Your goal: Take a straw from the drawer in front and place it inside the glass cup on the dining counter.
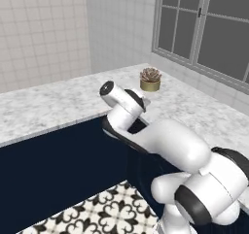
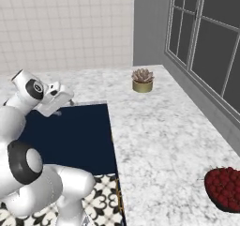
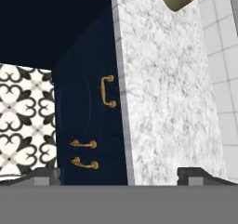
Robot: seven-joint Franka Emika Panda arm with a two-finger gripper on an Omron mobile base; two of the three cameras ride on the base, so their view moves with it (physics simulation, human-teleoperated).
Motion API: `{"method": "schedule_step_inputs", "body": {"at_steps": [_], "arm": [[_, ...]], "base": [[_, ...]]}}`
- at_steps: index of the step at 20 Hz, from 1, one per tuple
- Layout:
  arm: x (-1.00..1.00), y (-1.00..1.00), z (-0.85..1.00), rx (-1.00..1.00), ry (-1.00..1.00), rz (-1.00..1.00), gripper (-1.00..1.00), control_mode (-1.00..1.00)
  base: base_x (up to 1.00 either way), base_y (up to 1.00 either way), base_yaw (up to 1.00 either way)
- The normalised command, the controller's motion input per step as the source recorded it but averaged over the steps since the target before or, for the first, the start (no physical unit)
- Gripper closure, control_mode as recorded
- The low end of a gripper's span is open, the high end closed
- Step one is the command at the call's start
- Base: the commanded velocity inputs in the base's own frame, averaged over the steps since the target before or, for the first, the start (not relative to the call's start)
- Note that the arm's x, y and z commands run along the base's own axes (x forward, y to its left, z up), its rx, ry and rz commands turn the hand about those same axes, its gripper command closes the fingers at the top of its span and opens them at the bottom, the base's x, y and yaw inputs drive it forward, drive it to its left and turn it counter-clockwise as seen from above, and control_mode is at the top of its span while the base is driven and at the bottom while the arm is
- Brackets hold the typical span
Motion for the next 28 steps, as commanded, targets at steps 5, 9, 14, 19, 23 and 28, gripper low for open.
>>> {"method": "schedule_step_inputs", "body": {"at_steps": [5, 9, 14, 19, 23, 28], "arm": [[0.45, -0.01, -0.59, -0.21, 0.0, -0.03, -1.0, -1.0], [0.21, -0.02, -0.65, -0.2, 0.0, 0.0, -1.0, -1.0], [0.23, -0.2, -0.35, -0.15, 0.0, 0.0, -1.0, -1.0], [0.06, -0.37, -0.41, -0.12, 0.0, -0.01, -1.0, -1.0], [0.0, -0.43, -0.2, -0.08, 0.0, -0.02, -1.0, -1.0], [0.0, -0.37, -0.18, -0.08, -0.01, -0.01, -1.0, -1.0]], "base": [[0.0, 0.0, 0.0], [0.0, 0.0, 0.0], [0.0, 0.0, 0.0], [0.0, 0.0, 0.0], [0.0, 0.0, 0.0], [0.0, 0.0, 0.0]]}}
